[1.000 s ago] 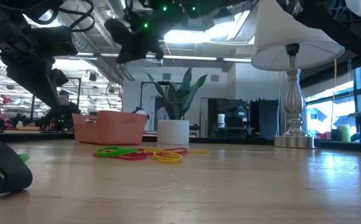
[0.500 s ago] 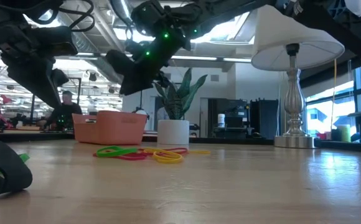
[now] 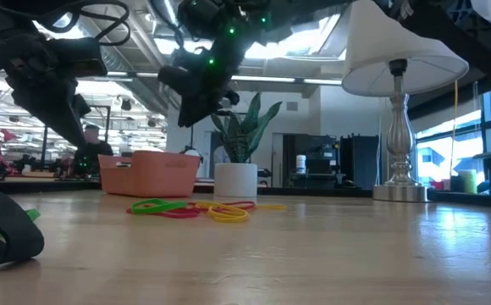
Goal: Pick and place rubber bands into bin
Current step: Put the green rubber band into the orange bin
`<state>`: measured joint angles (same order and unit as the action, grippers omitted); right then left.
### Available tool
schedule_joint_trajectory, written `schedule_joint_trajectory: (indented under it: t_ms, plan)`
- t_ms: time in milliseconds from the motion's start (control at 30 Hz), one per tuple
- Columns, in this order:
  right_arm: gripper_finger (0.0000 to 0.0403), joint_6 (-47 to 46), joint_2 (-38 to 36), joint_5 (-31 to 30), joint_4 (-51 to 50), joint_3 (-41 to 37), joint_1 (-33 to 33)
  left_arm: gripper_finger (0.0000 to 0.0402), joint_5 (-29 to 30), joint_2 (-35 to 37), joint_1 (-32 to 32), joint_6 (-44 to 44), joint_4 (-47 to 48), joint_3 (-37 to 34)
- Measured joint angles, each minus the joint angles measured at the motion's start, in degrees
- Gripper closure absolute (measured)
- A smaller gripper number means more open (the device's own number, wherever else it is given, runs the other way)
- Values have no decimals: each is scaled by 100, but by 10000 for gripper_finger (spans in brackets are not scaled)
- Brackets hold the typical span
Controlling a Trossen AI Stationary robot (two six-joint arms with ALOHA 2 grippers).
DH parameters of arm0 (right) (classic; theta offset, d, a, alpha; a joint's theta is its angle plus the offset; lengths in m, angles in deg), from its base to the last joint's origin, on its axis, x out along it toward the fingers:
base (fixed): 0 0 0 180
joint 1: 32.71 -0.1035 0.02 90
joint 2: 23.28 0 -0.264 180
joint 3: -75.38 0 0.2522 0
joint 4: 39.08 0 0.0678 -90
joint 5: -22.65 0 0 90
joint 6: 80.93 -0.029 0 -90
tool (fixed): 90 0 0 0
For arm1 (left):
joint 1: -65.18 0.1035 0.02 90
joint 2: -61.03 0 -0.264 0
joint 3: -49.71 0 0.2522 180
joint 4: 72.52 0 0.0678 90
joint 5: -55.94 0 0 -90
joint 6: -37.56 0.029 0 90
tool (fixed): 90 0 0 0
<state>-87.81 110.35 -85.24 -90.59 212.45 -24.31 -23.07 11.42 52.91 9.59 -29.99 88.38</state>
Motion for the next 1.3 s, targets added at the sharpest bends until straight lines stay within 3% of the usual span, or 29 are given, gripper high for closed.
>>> schedule_joint_trajectory:
  t_ms: [167, 400, 500, 633, 933, 1067, 1300]
  plan:
    - [390, 154, -60, 22, -943, 12, -224, 400, -110, -33, 0, -140, 13, 70]
    - [390, 294, -234, 9, -1907, 10, -644, 400, -156, -608, -4, -159, 161, 639]
    - [399, 294, -523, 14, -1963, -378, -816, 400, -165, -1061, -9, -142, 143, 935]
    - [393, 122, -1367, 12, -1441, -1827, -1027, 400, -169, -1639, -154, -136, 139, 1337]
    - [400, -849, -4423, 24, 827, -5916, -1613, 400, -167, -2755, -592, 275, 539, 2401]
    - [395, -1244, -5545, 19, 973, -6979, -1804, 400, -199, -3131, -736, 590, 971, 2869]
    - [390, -1716, -6950, 19, 976, -8186, -2003, 400, -212, -3757, -1222, 366, 1067, 3570]
